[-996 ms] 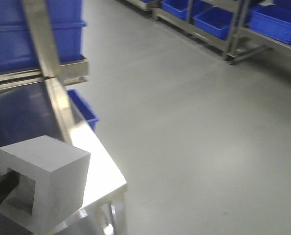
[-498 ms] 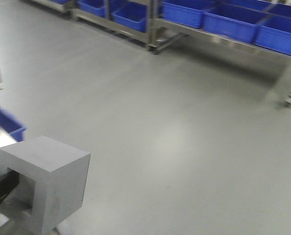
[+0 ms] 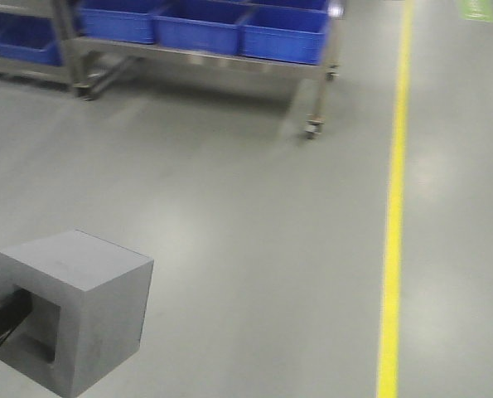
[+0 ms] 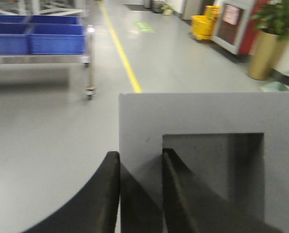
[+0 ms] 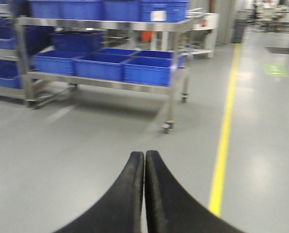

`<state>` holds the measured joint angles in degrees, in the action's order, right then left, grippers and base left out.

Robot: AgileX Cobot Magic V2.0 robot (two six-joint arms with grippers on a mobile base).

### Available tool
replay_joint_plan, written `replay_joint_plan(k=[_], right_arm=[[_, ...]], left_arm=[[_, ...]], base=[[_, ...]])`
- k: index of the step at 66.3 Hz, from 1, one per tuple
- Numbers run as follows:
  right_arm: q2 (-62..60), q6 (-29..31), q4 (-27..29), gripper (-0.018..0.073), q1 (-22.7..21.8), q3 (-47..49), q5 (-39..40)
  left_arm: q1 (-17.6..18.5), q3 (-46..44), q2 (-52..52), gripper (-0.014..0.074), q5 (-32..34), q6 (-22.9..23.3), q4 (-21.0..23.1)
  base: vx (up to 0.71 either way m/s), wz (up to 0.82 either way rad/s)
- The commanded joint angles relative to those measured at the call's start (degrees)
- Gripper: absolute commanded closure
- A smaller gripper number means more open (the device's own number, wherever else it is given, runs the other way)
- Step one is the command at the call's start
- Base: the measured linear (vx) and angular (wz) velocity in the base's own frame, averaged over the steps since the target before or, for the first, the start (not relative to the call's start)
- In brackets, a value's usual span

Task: Sort gray base to blue bin
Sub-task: 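Drive the base away from the table holding the block in the left gripper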

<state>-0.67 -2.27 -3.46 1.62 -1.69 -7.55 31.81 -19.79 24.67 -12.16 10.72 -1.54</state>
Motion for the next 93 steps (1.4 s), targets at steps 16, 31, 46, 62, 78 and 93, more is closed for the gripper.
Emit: replay_joint_plan(k=[16,31,46,62,78,93], right_arm=[[-0.7,0.4,-0.4,0.0568,-0.2,-0.9,4.2],[-0.7,0.4,-0.4,0.0568,-0.2,-0.9,4.2],[-0.7,0.4,-0.4,0.0568,-0.2,-0.9,4.2],[-0.7,0.4,-0.4,0.0568,-0.2,-0.9,4.2],[-0.7,0.4,-0.4,0.0568,-0.2,-0.9,4.2],[-0.7,0.4,-0.4,0.0568,-0.2,-0.9,4.2]], left_arm=[[0.4,-1.9,0.0,0.0602,6.0,0.2,0.3],[0.4,-1.9,0.0,0.0602,6.0,0.2,0.3],[0.4,-1.9,0.0,0.0602,6.0,0.2,0.3],[0.4,-1.9,0.0,0.0602,6.0,0.2,0.3],[0.4,-1.9,0.0,0.0602,6.0,0.2,0.3],[0.4,-1.9,0.0,0.0602,6.0,0.2,0.3]], base=[[-0.01,-0.77],[0.03,-0.42],[0.09,-0.12],[0.20,-0.08],[0.33,0.01],[0.40,0.04]])
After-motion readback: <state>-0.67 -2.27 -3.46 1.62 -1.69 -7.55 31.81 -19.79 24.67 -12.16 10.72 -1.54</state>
